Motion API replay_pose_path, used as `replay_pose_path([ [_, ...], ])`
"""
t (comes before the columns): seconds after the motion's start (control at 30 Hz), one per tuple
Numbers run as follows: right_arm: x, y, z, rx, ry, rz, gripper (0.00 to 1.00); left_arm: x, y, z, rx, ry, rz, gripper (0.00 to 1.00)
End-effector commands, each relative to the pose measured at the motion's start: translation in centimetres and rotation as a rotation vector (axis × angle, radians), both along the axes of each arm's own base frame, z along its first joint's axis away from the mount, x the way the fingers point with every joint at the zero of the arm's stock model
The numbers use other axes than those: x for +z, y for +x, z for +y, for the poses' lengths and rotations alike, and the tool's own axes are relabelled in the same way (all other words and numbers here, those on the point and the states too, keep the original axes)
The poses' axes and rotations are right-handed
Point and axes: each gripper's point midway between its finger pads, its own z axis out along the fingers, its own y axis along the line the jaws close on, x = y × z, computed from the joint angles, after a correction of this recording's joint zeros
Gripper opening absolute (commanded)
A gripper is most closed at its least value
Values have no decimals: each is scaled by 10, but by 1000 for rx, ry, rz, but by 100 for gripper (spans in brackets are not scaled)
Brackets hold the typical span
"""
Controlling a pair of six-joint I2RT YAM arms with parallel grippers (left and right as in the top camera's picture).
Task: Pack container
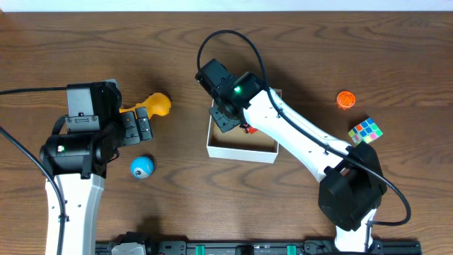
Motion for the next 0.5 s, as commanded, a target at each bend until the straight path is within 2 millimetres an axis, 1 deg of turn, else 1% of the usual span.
replay_pose_path([
  [0.0, -8, -3, 4, 65, 7, 26, 35, 7, 2, 2, 15, -3, -18, 98],
  [0.27, -40, -1, 6, 81, -35, 68, 35, 7, 2, 2, 15, -3, -17, 98],
  [0.47, -65, 3, 0, 35, -62, 105, 36, 7, 2, 2, 15, -3, -17, 98],
])
